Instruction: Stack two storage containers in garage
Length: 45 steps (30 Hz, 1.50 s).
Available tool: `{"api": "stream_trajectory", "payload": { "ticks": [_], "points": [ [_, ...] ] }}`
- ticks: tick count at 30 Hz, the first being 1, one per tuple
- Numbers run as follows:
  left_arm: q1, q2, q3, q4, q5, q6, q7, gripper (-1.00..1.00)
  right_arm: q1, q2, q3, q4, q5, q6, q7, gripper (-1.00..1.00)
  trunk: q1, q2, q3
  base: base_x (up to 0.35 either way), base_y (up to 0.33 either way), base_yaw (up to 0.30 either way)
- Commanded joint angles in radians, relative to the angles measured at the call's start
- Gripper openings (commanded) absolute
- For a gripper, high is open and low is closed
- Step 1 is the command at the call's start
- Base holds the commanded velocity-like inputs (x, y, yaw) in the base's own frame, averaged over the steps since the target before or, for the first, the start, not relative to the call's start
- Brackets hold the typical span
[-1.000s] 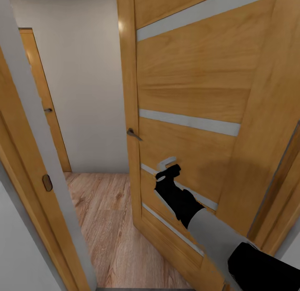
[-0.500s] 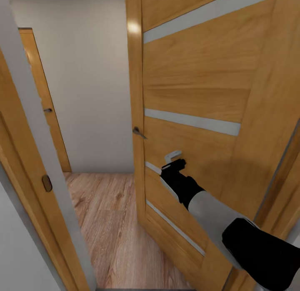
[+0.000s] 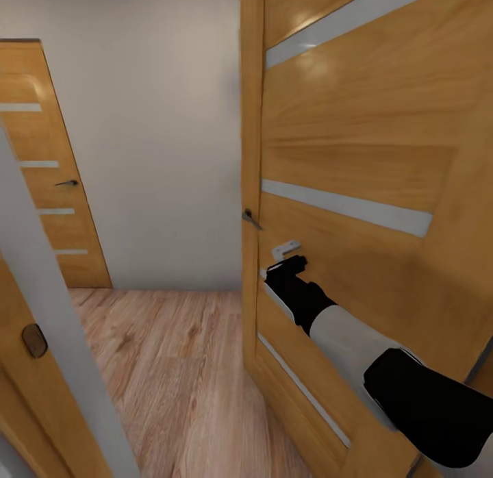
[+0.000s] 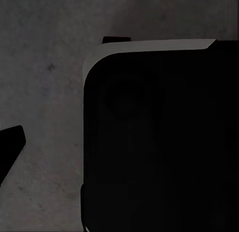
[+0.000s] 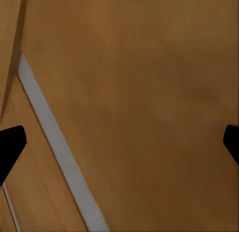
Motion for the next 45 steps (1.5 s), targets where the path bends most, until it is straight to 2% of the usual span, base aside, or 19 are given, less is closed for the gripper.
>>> {"api": "stream_trajectory", "payload": {
  "ticks": [1,5,9,14,19,30,35,42,45],
  "points": [
    [0.000,0.000,0.000,0.000,0.003,-0.003,0.001,1.00,-0.002,0.000,0.007,0.000,0.002,0.006,-0.011,1.00,0.000,-0.001,-0.001,0.164,0.000,0.000],
    [0.000,0.000,0.001,0.000,0.003,-0.005,0.002,1.00,-0.007,0.000,0.007,-0.007,0.007,0.016,-0.020,1.00,0.000,-0.001,-0.001,0.043,0.000,0.000],
    [0.000,0.000,-0.002,0.000,0.003,-0.005,0.002,1.00,-0.039,0.000,0.007,0.010,0.003,0.021,-0.023,1.00,0.000,-0.001,-0.001,0.003,0.000,0.000],
    [0.000,0.000,-0.003,0.000,0.003,-0.005,0.002,1.00,-0.100,0.000,0.003,0.124,0.002,0.011,-0.023,1.00,0.000,-0.001,-0.001,0.000,0.000,0.000],
    [0.000,0.000,-0.004,0.000,0.003,-0.005,0.002,1.00,-0.129,0.000,0.000,0.157,0.002,0.008,-0.022,1.00,0.000,-0.001,-0.001,0.000,0.000,0.000],
    [0.000,0.000,-0.002,0.000,0.003,-0.005,0.002,1.00,-0.142,0.000,-0.004,0.175,0.003,0.006,-0.022,1.00,0.000,-0.001,-0.001,0.000,0.000,0.000],
    [0.000,0.000,-0.003,0.000,0.003,-0.005,0.002,1.00,-0.208,0.000,-0.007,0.275,0.002,-0.020,-0.022,1.00,0.000,-0.001,-0.001,0.000,0.000,0.000],
    [0.001,0.000,-0.004,0.000,0.003,-0.005,0.002,1.00,-0.217,0.000,-0.008,0.292,0.002,-0.031,-0.020,1.00,0.000,-0.001,-0.001,0.000,0.000,0.000],
    [0.000,0.000,-0.003,0.000,0.003,-0.006,0.002,1.00,-0.218,-0.019,-0.008,0.293,0.002,-0.033,-0.016,1.00,0.000,-0.001,-0.001,0.000,0.000,0.000]
  ]
}}
